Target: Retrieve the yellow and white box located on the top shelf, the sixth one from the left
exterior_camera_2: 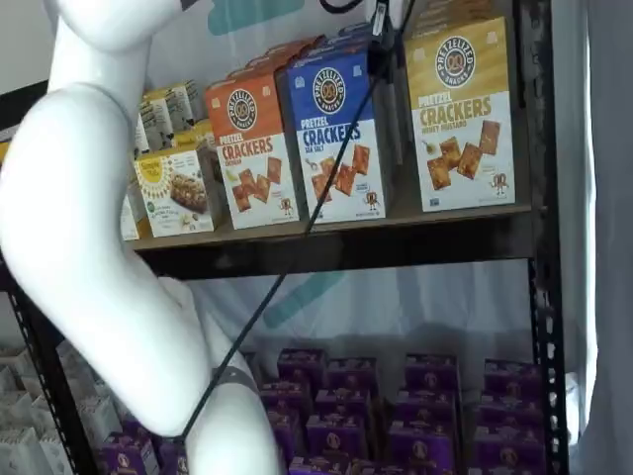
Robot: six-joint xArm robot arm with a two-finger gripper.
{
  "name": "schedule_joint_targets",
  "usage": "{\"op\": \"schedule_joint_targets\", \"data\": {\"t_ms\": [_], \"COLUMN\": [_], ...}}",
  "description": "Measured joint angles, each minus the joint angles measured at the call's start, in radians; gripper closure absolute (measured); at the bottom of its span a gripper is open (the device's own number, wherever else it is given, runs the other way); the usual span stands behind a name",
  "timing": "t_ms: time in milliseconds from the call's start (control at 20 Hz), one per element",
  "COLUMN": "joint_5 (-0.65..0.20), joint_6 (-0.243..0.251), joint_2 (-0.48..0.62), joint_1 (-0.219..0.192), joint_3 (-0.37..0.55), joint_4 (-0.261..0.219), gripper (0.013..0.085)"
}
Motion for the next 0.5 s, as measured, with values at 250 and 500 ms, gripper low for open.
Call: {"op": "schedule_joint_targets", "data": {"t_ms": [250,500], "joint_5": [-0.088,-0.135], "joint_6": [-0.017,-0.025], "joint_2": [0.013,0.047], "joint_1": [0.047,0.072], "joint_3": [-0.011,-0.037], "joint_4": [-0.055,-0.082], "gripper": [0.0130,0.0130]}}
